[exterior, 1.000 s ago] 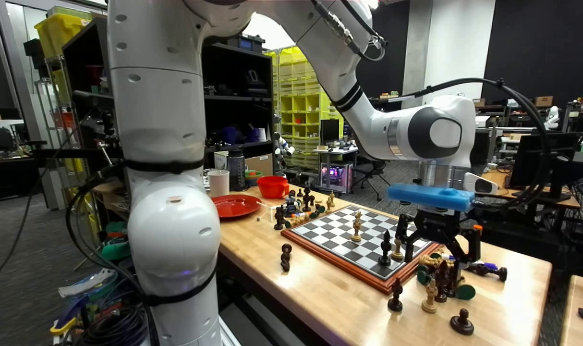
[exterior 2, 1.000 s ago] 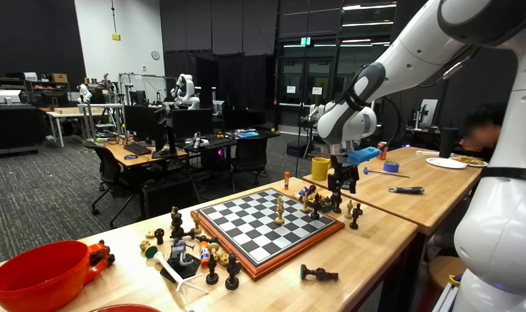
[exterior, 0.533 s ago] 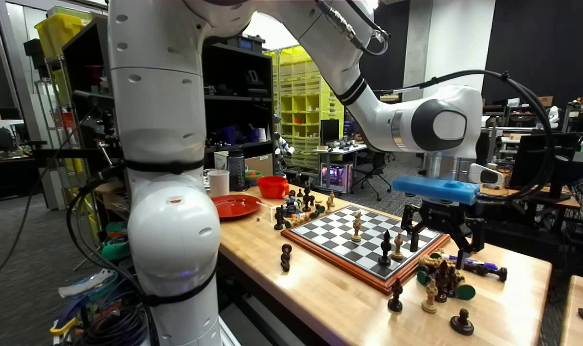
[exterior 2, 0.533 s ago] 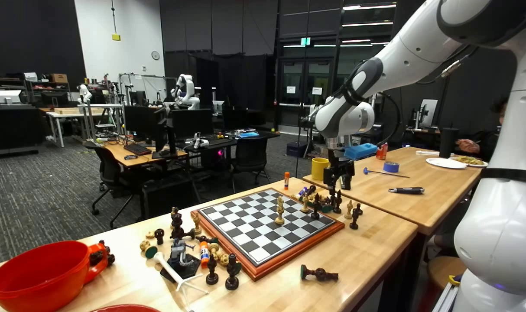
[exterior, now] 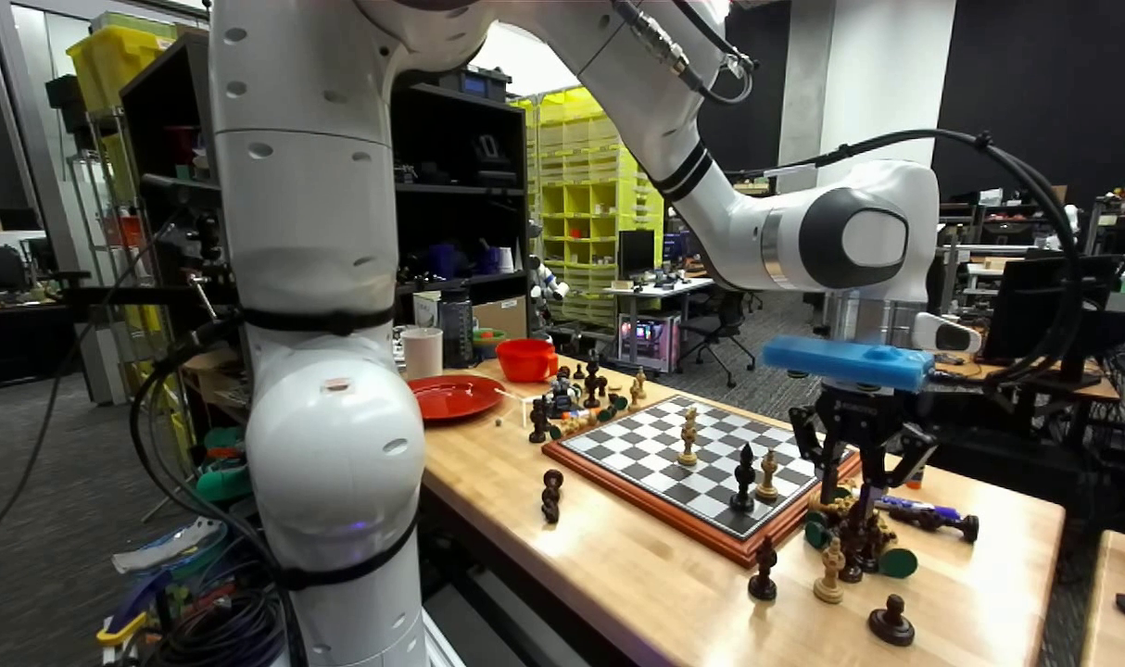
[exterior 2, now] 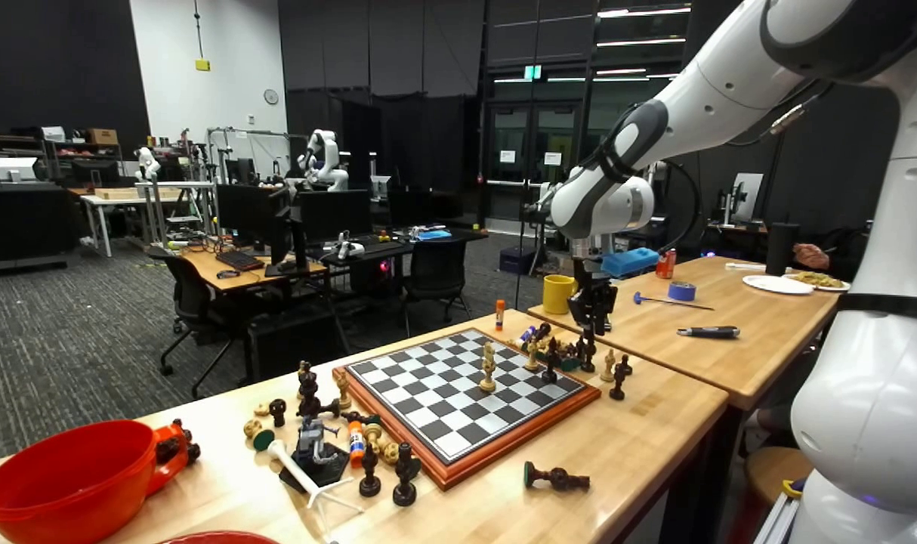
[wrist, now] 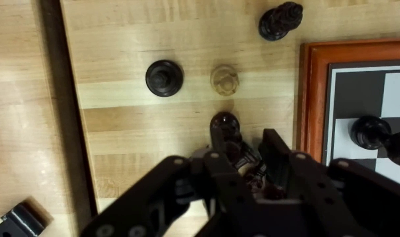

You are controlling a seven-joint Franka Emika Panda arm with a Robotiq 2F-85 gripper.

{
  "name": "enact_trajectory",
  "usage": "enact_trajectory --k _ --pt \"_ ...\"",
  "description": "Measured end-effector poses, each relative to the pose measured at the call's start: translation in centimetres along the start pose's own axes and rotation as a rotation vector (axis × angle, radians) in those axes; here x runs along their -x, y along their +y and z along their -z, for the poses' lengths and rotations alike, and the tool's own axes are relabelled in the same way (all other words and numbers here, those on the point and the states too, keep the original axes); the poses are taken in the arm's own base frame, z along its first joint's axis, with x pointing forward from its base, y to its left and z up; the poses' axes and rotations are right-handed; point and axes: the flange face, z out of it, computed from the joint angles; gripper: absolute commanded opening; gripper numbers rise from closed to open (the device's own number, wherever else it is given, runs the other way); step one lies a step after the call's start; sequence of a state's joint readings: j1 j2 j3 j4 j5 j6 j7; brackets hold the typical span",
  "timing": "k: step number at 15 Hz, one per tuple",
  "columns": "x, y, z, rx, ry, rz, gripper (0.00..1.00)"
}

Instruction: Pick up the black chess piece and put it on the chess board

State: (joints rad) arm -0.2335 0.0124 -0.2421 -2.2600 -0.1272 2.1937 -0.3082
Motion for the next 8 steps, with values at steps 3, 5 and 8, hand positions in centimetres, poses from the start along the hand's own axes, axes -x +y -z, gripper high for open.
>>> enact_trajectory --k 3,5,8 --pt "-0.30 0.22 0.53 0.004 0.011 -0.003 0.00" --pt "-0.55 0.43 0.92 0.006 0.020 -0.006 0.26" --pt "-0.76 0.66 1.05 0.009 0.023 -0.009 0.36"
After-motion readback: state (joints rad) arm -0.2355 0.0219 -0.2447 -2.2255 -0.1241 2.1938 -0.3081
